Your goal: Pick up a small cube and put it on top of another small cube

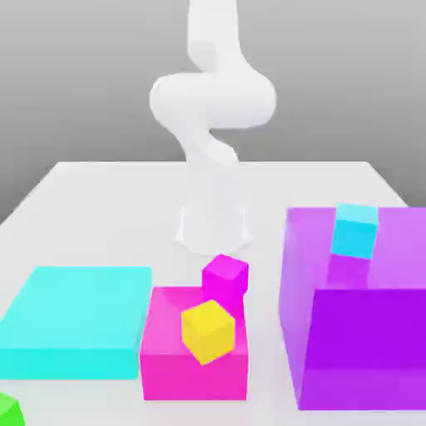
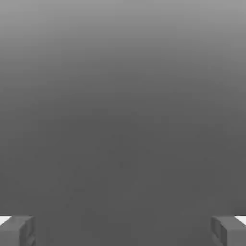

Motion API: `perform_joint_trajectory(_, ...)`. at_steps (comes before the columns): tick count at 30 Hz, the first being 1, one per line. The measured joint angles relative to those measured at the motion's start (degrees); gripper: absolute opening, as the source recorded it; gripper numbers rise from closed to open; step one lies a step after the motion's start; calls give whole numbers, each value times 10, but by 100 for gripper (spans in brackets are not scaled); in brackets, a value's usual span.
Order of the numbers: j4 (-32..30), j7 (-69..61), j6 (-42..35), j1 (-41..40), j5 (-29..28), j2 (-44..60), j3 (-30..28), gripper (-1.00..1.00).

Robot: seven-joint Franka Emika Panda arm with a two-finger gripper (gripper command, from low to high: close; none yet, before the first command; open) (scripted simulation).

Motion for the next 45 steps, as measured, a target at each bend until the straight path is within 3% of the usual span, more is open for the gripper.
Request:
perform_joint_trajectory(18, 64, -86, 66, -34, 91, 377, -124, 0)
perform_joint_trajectory(32, 112, -137, 121, -119, 137, 664, -153, 0)
perform_joint_trajectory(36, 131, -157, 172, -143, 165, 747, -133, 0)
perform_joint_trajectory(37, 134, -161, 183, -147, 170, 761, -127, -100)
perform_joint_trajectory(45, 131, -158, 172, -143, 165, 747, -133, -100)
